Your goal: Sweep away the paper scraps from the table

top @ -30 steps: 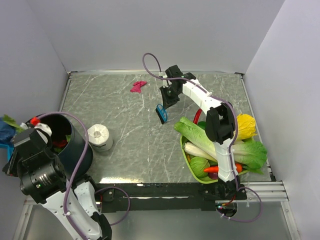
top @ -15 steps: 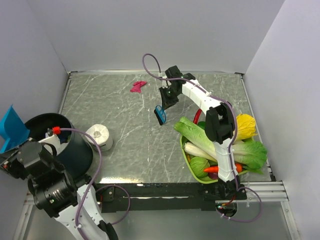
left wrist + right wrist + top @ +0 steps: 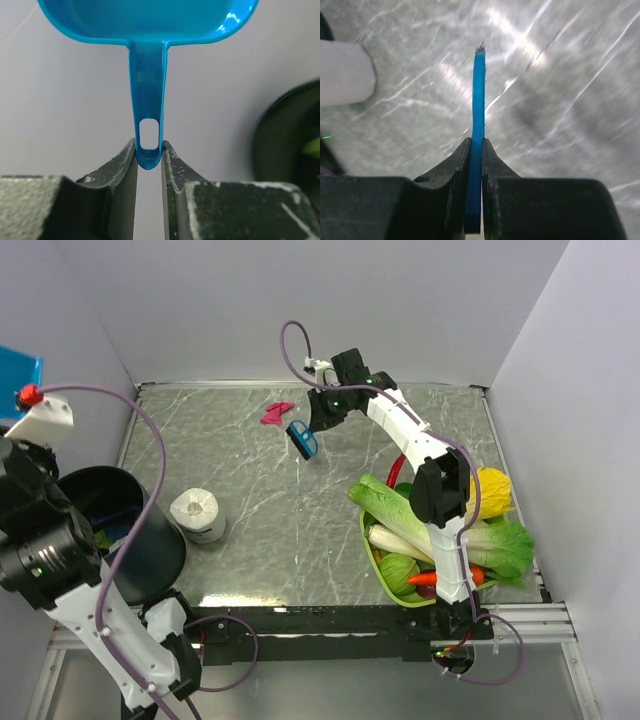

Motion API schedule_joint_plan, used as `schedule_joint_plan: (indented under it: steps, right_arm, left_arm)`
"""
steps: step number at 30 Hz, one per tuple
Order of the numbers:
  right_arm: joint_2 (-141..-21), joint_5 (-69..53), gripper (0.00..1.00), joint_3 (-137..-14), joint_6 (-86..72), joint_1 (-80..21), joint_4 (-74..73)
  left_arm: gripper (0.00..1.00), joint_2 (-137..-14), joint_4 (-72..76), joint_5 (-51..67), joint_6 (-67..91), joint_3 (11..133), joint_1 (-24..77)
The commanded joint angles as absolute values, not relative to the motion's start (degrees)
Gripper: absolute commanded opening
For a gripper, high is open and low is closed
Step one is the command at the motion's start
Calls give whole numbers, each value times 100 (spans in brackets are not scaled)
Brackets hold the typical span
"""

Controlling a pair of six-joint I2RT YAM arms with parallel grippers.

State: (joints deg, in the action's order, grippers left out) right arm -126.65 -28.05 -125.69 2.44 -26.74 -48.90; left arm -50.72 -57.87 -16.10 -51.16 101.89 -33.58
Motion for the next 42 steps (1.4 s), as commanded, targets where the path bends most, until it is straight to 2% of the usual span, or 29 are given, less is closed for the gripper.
schedule_joint_plan:
  steps: [1,4,6,12,16,26,34,42]
  right_arm:
    - [-12419,-2366,0,-12525,1913,-2733,-3992]
    - [-12314,-1655,0,-12025,3737,-2839,-3009]
    - [-12322,-1363,0,-11648,4269,-2909,-2080]
    - [-12937,-941,0,-11997,5571,-3040,-1223]
    - [-13332,-791,0,-11962,6737,-3190,-47]
    - [-15081,-1924,0,-13526,8928,-3269,97]
    - [-14959,-2426,0,-13097,9651,-3287,-790]
    - [-13607,-2277,0,-11471,9597,-3357,-1966]
  left_arm:
    - [1,-5518,-6345,-204,-3402,10661,-3384]
    - [1,-5660,-6538,394,-3165,10766,-3393]
    - [1,-5695,-6583,729,-3068,10775,-3392]
    - [1,-5774,-6881,1221,-3024,10652,-3392]
    - [1,-5836,-7162,1423,-2953,10661,-3392]
    - [1,-5871,-7849,1653,-3111,10899,-3366]
    - [1,-6038,-7822,1442,-3015,10820,-3129]
    - [1,-6503,-7313,1424,-2751,10485,-3024]
